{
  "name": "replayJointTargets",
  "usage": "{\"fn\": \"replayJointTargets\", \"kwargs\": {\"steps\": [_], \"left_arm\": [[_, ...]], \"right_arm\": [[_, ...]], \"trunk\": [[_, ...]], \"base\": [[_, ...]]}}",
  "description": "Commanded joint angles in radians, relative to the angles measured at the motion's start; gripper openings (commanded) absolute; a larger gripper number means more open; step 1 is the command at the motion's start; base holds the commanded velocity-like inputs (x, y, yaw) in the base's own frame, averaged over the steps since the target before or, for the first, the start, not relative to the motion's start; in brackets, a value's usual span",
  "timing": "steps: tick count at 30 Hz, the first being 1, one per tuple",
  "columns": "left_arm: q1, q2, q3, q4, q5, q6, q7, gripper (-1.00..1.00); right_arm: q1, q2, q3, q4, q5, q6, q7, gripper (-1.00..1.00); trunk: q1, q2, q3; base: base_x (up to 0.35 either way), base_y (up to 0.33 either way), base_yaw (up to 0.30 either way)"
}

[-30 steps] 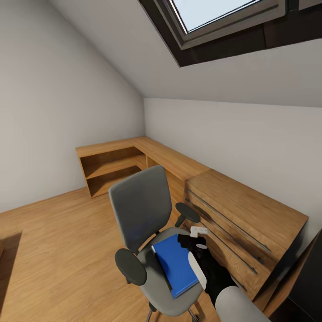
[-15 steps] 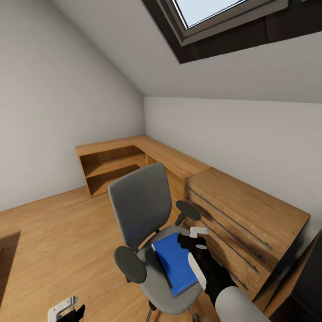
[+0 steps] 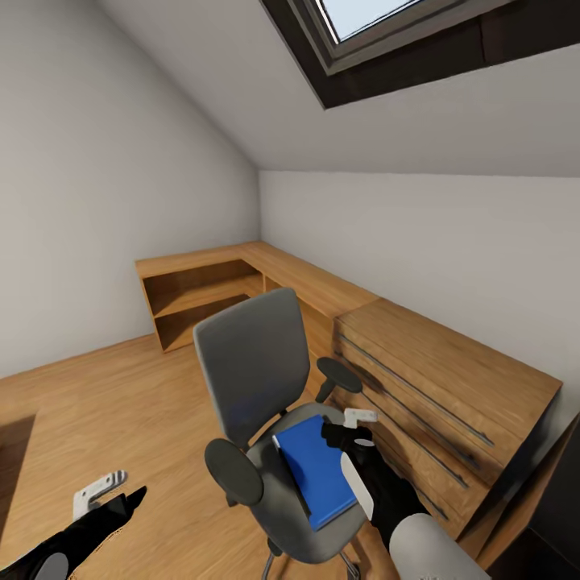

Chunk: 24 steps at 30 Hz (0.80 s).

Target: In the bedroom, organize the workspace by keeping the computer under the desk, ensuring the monitor is on the desk, placing the keyboard on the desk next to the monitor, placing the mouse on the desk next to the keyboard, moving the folder from the swivel chair onto the desk next to the mouse, stacking the notebook on top of the folder with the pen on top of the notebook, and positioning the swivel chair next to the desk.

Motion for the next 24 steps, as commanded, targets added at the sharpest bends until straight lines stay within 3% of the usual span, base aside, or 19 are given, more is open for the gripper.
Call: {"fn": "replayJointTargets", "kwargs": {"steps": [1,6,8,9,12,13,16,19,24], "left_arm": [[0.0,0.0,0.013,-0.004,0.011,0.006,0.009,1.0],[0.0,-0.001,0.032,0.02,0.009,0.001,0.008,1.0],[0.0,-0.001,0.035,0.035,0.009,-0.005,0.008,1.0],[0.0,0.0,0.037,0.062,0.008,-0.03,0.009,1.0],[0.0,-0.001,0.038,0.085,0.007,-0.079,0.008,1.0],[0.0,-0.001,0.037,0.126,0.006,-0.136,0.007,1.0],[0.0,-0.001,0.037,0.145,0.005,-0.144,0.005,1.0],[0.0,-0.01,0.037,0.175,0.004,-0.15,0.003,1.0],[0.0,-0.011,0.037,0.181,0.004,-0.151,0.004,1.0]], "right_arm": [[-0.012,-0.003,0.005,-0.001,-0.012,0.026,-0.009,1.0],[-0.114,-0.008,0.004,0.037,-0.019,0.101,-0.008,1.0],[-0.164,-0.012,0.003,0.097,-0.033,0.112,-0.006,1.0],[-0.226,-0.021,0.002,0.196,-0.074,0.095,0.008,1.0],[-0.249,-0.027,0.004,0.248,-0.103,0.055,0.04,1.0],[-0.259,-0.029,0.009,0.286,-0.113,0.034,0.073,1.0],[-0.26,-0.028,0.017,0.291,-0.112,0.024,0.098,1.0],[-0.26,-0.033,0.072,0.298,-0.1,-0.051,0.207,1.0],[-0.259,-0.034,0.075,0.298,-0.1,-0.077,0.211,1.0]], "trunk": [[0.004,-0.008,-0.004],[0.023,-0.043,-0.02],[0.031,-0.057,-0.026],[0.035,-0.064,-0.029],[0.046,-0.085,-0.039],[0.05,-0.092,-0.042],[0.061,-0.113,-0.051],[0.073,-0.134,-0.061],[0.092,-0.169,-0.076]], "base": [[0.0,0.0,0.0],[0.0,0.0,0.0],[0.0,0.0,0.0],[0.0,0.0,0.0],[0.0,0.0,0.0],[0.0,0.0,0.0],[0.0,0.0,0.0],[0.0,0.0,0.0],[0.0,0.0,0.0]]}}
